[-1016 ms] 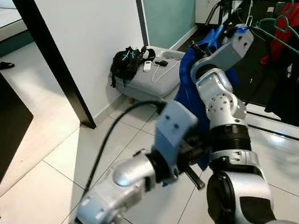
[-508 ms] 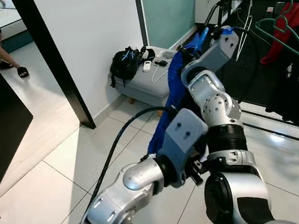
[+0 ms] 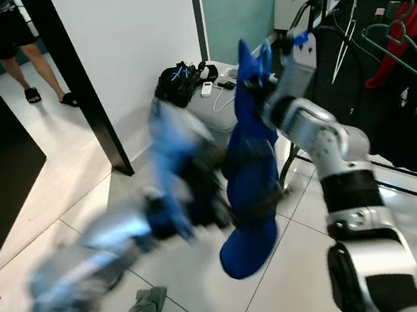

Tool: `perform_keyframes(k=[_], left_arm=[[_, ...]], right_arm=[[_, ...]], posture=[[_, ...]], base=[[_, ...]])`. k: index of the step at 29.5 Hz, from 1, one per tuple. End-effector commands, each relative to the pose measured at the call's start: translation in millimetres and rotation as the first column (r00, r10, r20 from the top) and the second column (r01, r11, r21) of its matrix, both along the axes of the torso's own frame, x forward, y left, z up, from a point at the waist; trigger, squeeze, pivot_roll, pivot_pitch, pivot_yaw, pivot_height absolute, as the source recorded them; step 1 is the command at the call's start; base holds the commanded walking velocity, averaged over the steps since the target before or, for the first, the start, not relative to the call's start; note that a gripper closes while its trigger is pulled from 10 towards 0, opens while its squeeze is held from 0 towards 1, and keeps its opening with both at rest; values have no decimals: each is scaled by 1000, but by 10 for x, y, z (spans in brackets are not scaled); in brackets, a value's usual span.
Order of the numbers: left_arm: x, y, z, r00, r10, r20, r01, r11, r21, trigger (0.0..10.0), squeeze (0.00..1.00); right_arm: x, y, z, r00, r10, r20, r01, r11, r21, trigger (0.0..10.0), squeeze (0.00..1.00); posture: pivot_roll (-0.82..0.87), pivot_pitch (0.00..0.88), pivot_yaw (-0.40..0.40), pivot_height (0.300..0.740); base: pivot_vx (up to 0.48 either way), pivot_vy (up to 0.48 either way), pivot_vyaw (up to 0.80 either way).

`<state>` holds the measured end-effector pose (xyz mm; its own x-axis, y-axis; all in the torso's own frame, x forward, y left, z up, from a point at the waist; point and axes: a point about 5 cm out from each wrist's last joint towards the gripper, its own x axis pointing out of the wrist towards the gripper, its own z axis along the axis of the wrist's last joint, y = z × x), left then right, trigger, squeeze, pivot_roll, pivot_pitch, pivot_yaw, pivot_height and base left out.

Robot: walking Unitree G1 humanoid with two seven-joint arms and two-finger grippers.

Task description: Hang hanger

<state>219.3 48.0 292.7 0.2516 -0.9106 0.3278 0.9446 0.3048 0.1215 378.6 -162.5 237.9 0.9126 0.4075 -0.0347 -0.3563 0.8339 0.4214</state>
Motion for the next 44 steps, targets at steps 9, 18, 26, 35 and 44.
perform_keyframes(k=[9,18,26,35,44], left_arm=[[272,571,68,978,207,8,-207,978,22,10000,0],[319,611,28,977,211,-34,-210,977,28,10000,0],[376,671,-168,962,266,-66,-258,961,104,10000,0],[426,697,-313,933,357,45,-358,908,217,10000,0],[601,903,-278,827,538,162,-562,798,220,10000,0]], right_arm=[[-375,-323,230,936,342,81,-332,937,-110,10000,0],[-656,-339,246,811,578,93,-558,811,-176,10000,0],[-935,-398,375,658,744,113,-733,668,-130,10000,0],[-1050,-401,472,579,798,165,-796,597,-95,10000,0],[-1128,-382,498,526,835,158,-834,544,-96,10000,0]], posture=[[-40,0,-35,740],[-54,0,-33,740],[-63,0,-36,740],[-67,0,-47,740],[-77,0,-50,740]], base=[[0,0,0],[0,0,0],[0,0,0],[0,0,0],[0,0,0]])
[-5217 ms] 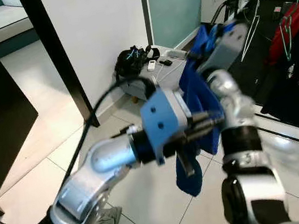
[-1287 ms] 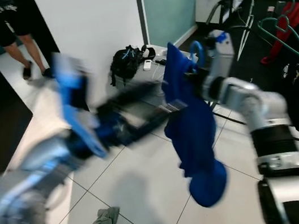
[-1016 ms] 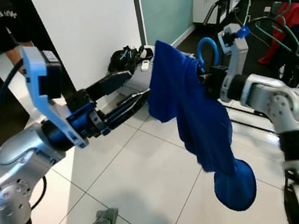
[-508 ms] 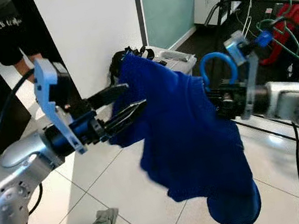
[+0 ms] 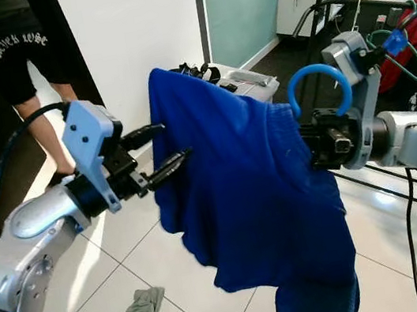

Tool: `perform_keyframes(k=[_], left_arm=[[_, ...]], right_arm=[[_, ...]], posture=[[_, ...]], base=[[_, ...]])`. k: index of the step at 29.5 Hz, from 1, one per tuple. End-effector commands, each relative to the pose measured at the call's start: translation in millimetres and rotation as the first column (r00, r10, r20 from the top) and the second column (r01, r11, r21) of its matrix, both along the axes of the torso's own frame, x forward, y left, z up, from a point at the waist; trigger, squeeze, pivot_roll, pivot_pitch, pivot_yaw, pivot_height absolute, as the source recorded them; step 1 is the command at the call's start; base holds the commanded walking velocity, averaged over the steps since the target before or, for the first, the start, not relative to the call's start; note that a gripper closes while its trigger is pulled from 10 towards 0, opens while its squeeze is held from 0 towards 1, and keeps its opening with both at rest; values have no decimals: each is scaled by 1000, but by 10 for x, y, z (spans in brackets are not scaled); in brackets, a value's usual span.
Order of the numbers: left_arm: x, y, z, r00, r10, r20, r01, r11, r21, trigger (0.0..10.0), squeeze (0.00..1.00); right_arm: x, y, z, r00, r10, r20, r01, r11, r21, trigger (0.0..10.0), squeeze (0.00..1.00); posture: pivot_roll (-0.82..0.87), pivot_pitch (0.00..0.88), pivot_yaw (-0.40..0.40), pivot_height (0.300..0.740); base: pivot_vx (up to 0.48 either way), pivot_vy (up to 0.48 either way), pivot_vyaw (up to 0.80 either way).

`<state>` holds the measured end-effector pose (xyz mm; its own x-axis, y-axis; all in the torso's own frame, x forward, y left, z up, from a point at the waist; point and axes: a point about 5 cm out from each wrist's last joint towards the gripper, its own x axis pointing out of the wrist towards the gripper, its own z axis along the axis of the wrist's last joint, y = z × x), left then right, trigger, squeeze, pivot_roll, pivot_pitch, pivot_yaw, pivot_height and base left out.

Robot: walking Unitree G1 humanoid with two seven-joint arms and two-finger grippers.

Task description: Hang hanger

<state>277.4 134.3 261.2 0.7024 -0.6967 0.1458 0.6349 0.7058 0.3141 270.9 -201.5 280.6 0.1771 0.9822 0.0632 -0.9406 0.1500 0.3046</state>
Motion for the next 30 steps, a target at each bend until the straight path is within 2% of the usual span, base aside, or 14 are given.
perform_keyframes(k=[1,6,8,11,14,18,30], left_arm=[[37,105,51,998,50,33,-50,999,11,10000,0],[88,354,78,993,109,46,-110,994,6,10000,0],[93,372,79,993,110,50,-110,994,1,10000,0],[93,375,83,994,95,49,-94,995,-15,10000,0],[26,285,80,998,-63,15,64,995,-79,10000,0],[-3,239,74,990,-141,-5,140,985,-97,10000,0],[-3,210,-27,986,-165,-37,160,981,-111,10000,0]], right_arm=[[-67,5,86,999,37,30,-38,999,5,10000,0],[-145,7,151,996,81,37,-82,996,20,10000,0],[-159,8,157,995,88,38,-89,996,21,10000,0],[-176,12,163,994,97,40,-98,995,23,10000,0],[-237,33,197,989,138,47,-139,990,31,10000,0],[-266,42,212,987,153,49,-155,987,30,10000,0],[-344,105,75,988,152,19,-151,988,-4,10000,0]], posture=[[-79,0,-51,740],[-90,0,-44,740],[-91,0,-44,740],[-91,0,-44,740],[-105,0,-36,740],[-106,0,-35,740],[-108,0,-28,740]], base=[[0,0,0],[0,0,0],[0,0,0],[0,0,0],[0,0,0],[0,0,0],[0,0,0]])
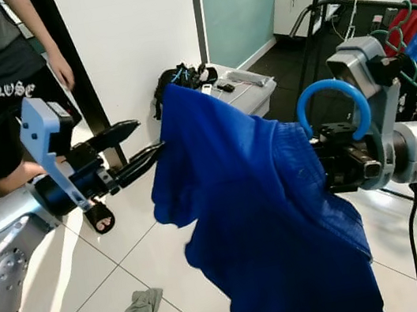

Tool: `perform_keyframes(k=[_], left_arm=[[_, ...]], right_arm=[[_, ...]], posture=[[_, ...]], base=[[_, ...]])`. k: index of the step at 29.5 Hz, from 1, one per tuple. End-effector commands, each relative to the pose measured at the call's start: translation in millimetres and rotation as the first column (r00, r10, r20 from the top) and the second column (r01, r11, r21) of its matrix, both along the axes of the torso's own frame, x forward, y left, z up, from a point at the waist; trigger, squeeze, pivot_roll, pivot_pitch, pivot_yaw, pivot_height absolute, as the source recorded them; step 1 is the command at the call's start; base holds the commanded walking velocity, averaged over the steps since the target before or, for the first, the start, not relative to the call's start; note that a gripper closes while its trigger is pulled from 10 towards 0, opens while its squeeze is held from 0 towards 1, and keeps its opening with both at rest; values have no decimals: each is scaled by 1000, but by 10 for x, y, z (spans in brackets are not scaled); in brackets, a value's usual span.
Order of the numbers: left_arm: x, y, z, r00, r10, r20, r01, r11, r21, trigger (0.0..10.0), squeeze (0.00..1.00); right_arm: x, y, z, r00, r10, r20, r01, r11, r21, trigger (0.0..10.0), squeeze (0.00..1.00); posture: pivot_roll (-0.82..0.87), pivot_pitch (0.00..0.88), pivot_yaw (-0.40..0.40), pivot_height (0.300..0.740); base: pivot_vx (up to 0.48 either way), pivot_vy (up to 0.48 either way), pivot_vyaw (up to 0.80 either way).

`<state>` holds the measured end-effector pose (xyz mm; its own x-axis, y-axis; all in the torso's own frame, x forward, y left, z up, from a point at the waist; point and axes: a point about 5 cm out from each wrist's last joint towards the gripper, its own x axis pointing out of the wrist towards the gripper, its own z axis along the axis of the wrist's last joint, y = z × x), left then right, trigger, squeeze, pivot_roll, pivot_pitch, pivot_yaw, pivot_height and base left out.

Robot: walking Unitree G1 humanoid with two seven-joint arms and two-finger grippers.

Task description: Hang hanger

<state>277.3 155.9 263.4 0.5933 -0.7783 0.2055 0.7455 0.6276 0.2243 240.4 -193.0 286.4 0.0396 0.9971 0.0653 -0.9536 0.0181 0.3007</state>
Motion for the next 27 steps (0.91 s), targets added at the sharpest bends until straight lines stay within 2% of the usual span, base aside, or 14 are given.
perform_keyframes(k=[1,13,19,24,27], left_arm=[[6,4,-52,1000,-12,-20,12,1000,-4,10000,0],[42,138,-41,998,-54,-34,54,999,-10,10000,0],[165,196,-68,999,14,-42,-15,1000,-19,10000,0],[181,199,-91,999,13,-50,-14,1000,-19,10000,0],[170,152,-95,998,-25,-58,23,999,-43,10000,0]], right_arm=[[-51,29,28,999,26,20,-26,1000,-2,10000,0],[-176,60,149,993,109,41,-109,994,18,10000,0],[-256,99,225,985,155,69,-158,987,31,10000,0],[-278,112,254,983,169,77,-172,984,36,10000,0],[-290,135,276,979,182,88,-186,982,39,10000,0]], posture=[[-107,0,-28,740],[-119,0,-25,740],[-128,0,-20,740],[-130,0,-19,740],[-129,0,-18,740]], base=[[0,0,0],[0,0,0],[0,0,0],[0,0,0],[0,0,0]])
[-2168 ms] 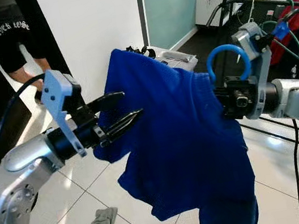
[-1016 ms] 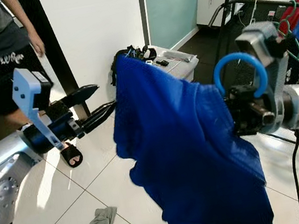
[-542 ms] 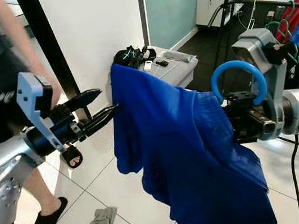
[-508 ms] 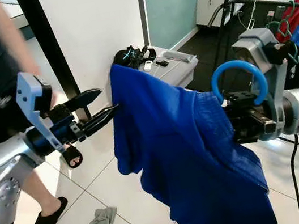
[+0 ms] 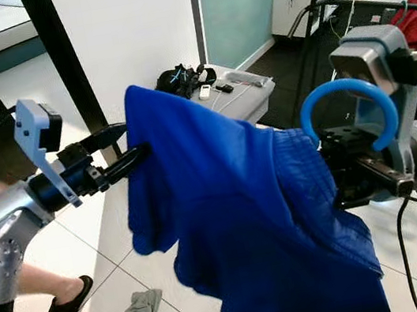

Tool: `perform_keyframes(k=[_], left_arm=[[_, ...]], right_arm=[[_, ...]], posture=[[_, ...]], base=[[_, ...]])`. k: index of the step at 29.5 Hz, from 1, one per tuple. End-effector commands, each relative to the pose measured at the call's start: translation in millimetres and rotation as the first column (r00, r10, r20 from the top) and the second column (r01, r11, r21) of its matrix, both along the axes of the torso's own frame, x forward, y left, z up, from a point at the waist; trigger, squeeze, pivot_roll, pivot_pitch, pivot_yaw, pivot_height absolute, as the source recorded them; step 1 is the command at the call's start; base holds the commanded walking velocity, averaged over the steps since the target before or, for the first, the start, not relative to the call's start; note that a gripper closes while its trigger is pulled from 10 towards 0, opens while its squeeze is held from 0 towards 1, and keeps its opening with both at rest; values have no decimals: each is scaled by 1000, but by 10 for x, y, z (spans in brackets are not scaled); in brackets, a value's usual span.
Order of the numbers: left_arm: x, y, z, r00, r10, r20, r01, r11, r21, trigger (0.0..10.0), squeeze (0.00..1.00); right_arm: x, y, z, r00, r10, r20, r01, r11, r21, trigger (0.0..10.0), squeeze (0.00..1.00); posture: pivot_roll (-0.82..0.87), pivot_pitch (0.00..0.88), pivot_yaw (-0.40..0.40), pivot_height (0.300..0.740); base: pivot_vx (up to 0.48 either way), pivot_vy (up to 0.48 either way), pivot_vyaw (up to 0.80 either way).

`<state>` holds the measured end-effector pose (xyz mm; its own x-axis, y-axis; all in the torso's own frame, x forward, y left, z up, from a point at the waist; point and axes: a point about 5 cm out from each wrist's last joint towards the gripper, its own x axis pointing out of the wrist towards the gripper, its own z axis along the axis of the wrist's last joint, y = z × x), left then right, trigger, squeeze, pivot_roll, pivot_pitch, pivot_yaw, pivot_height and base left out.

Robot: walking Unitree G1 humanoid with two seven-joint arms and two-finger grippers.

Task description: Hang hanger

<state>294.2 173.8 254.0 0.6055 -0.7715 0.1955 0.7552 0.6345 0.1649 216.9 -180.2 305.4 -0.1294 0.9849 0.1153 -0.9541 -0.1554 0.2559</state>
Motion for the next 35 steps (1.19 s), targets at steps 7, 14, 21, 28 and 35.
perform_keyframes(k=[7,14,21,28,35], left_arm=[[-44,-110,18,994,-112,-14,111,992,-55,0,0],[-28,-77,61,995,-96,2,96,993,-64,0,0],[55,137,237,997,42,68,-36,996,-83,0,0],[100,342,375,984,142,109,-131,986,-100,0,0],[123,492,418,972,202,119,-191,977,-94,0,0]], right_arm=[[-53,34,90,999,16,43,-16,1000,1,10000,0],[-52,46,91,999,12,40,-12,1000,7,10000,0],[-40,42,39,1000,-16,25,17,1000,-7,10000,0],[-27,10,-56,998,-61,-9,61,998,-24,10000,0],[-58,-11,-148,995,-92,-42,91,995,-28,10000,0]], posture=[[-126,0,-16,740],[-122,0,-17,740],[-121,0,-19,740],[-121,0,-19,740],[-122,0,-18,740]], base=[[0,0,0],[0,0,0],[0,0,0],[0,0,0],[0,0,0]])
